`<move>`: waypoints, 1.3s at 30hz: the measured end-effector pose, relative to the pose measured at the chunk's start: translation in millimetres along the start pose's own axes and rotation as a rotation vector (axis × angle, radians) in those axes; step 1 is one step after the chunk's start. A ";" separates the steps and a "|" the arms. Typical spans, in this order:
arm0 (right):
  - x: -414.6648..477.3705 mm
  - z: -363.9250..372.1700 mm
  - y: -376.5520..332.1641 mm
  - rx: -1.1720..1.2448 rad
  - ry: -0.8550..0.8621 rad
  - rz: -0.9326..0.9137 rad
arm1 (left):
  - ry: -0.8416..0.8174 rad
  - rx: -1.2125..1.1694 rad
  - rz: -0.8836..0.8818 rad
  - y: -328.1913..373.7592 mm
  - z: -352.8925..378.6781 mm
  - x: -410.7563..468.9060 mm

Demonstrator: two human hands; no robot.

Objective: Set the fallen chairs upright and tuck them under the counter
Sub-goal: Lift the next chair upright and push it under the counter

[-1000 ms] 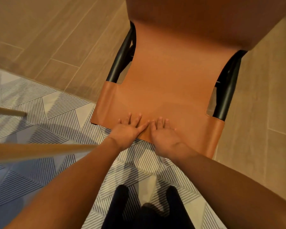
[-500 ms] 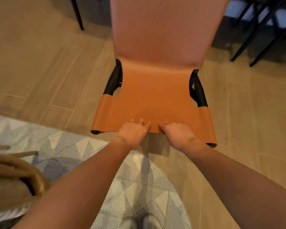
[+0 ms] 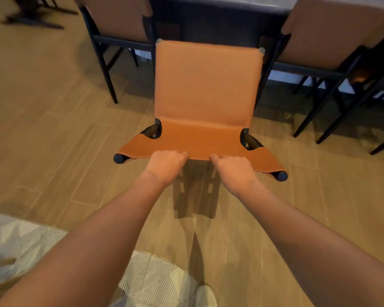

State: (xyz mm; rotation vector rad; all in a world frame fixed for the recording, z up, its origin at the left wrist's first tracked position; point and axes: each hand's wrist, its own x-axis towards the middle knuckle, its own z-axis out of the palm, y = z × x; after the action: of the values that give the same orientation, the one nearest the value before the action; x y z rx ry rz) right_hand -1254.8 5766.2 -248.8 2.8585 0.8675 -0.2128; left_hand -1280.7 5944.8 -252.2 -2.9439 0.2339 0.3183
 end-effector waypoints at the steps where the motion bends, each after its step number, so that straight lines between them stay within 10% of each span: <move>1: 10.2 -9.4 6.7 0.016 0.000 0.017 | 0.009 -0.021 -0.024 -4.8 -9.4 8.7; 39: 291.7 -136.3 154.7 0.397 -0.060 0.262 | -0.056 -0.290 -0.058 -127.9 -140.9 295.5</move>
State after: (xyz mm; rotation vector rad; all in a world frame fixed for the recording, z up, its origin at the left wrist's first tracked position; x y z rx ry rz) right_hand -915.4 5821.0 -151.8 3.2689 0.4738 -0.4837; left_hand -945.6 6002.7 -163.4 -3.2128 0.1016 0.4618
